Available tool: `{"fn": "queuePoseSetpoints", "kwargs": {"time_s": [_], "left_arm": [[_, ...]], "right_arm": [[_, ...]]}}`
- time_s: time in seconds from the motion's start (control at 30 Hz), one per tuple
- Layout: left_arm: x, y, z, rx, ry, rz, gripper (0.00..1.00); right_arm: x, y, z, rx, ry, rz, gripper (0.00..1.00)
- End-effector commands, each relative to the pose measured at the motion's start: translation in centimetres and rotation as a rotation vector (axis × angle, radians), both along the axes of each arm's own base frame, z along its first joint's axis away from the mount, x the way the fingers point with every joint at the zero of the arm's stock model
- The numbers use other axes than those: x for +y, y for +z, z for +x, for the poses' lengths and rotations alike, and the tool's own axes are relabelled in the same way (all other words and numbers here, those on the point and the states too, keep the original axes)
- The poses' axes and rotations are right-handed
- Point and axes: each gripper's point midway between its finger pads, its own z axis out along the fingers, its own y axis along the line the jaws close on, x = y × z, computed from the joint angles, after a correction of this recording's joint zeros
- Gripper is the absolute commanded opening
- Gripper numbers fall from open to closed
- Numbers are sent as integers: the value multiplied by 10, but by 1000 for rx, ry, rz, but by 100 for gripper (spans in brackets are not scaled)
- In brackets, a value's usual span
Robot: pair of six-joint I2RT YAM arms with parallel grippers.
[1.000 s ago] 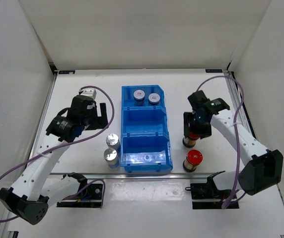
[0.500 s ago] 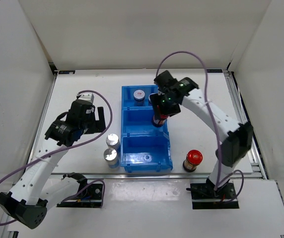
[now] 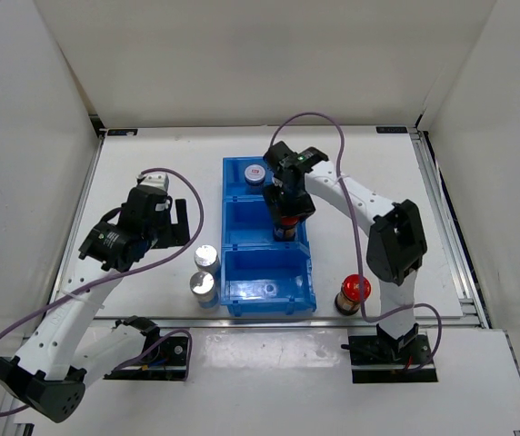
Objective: Organize the condiment bottles
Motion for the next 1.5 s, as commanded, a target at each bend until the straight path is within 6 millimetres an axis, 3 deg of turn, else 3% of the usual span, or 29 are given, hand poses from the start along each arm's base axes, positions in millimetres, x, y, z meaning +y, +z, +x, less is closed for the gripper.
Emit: {"fn": "queuePoseSetpoints", "kwargs": {"time_s": [0.0,0.13,0.27,0.3,0.33,0.37,0.43,0.5,0.53,0.6,0.63,0.67,0.7,0.83,0.93,1.17,1.27,1.37,1.47], "left_arm": [[8,6,-1,-14,10,33,100],[7,6,2,-14,4,40,100],[7,5,5,-27,10,41,100],[5,5,4,-24,10,26,100],[4,4,7,-24,10,26,100],[3,4,7,-24,16,20,100],[3,4,7,-24,23,13,100],[5,-2,8,-18,29,23,100],[4,0,9,-26,29,19,100],[4,-4,8,-17,29,24,100],[1,-3,9,-25,20,20,100],[1,-3,9,-25,20,20,100],[2,-6,8,-17,20,24,100],[-1,-10,6,-6,4,22,100],[-5,-14,4,4,-16,26,100],[-6,-16,1,3,-32,34,100],[-5,-15,2,0,-26,40,100],[-5,-15,2,0,-26,40,100],[-1,-12,2,-7,-14,52,100]], "right_arm": [[17,28,24,-114,17,60,68],[13,39,27,-131,7,34,83],[4,69,32,-170,-11,-3,97],[-2,89,30,-193,-29,-6,100],[-8,95,29,-198,-50,-24,100],[-25,110,23,-226,-82,-62,100],[-43,120,16,-224,-138,-66,100],[-63,113,-12,-158,-204,-57,100],[-78,101,-35,-121,-219,-69,100],[-89,85,-57,-77,-267,-44,100],[-97,69,-83,-17,-272,-23,100],[-98,78,-86,-25,-304,23,100],[-106,56,-104,37,-332,-2,100],[-123,36,-135,76,-376,27,100],[-132,18,-148,129,-406,5,100],[-141,-7,-157,191,-454,12,100],[-145,-14,-164,208,-464,11,95],[-150,-22,-175,249,-501,-5,84],[-148,-24,-183,268,-518,27,64]]}}
